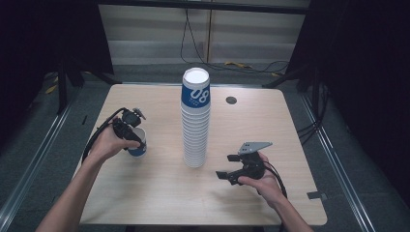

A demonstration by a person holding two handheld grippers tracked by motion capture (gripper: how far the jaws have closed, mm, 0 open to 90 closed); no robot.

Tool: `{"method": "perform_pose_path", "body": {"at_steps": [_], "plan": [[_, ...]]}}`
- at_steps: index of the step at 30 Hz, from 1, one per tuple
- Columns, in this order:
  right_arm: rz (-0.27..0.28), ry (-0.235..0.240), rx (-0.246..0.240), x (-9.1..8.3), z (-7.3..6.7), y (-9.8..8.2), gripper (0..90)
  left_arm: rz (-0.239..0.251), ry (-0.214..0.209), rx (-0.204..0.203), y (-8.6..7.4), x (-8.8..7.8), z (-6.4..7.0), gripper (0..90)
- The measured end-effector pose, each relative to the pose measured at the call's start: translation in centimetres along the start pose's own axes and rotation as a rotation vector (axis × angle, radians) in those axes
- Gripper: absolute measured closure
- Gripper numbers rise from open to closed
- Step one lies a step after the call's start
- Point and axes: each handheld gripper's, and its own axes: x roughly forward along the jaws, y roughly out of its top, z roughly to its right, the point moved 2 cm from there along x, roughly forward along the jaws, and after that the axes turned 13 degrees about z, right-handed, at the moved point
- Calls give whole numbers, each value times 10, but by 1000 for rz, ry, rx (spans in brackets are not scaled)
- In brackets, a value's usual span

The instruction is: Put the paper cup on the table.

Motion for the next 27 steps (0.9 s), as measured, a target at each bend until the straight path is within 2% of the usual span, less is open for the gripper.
{"method": "perform_pose_path", "body": {"at_steps": [4,6,8,9,11,15,16,19,21,24,27], "plan": [[-2,-2,0,0,0,0,165,11,-8,-14,-3,0,-1,142],[-1,-1,-3,0,-1,0,164,33,-32,-34,-6,0,-2,140],[-1,-1,-3,0,-1,0,165,46,-31,-41,-8,0,-3,140],[0,-1,-4,0,-1,0,166,57,-32,-59,-9,1,-3,139],[1,0,-2,0,-1,0,166,63,-41,-62,-11,2,-3,138],[-1,0,-5,0,-1,0,166,64,-20,-60,-15,5,-1,138],[-2,1,-6,0,-1,0,166,66,-16,-43,-15,5,-1,138],[-2,3,-4,0,-1,0,166,105,0,-51,-19,6,-1,138],[-2,1,-5,0,-1,0,166,127,-8,-47,-23,7,-1,138],[0,6,-8,1,-2,0,167,129,-7,-56,-30,11,-2,165],[0,9,-9,1,-2,1,167,151,-5,-67,-36,15,-3,164]]}}
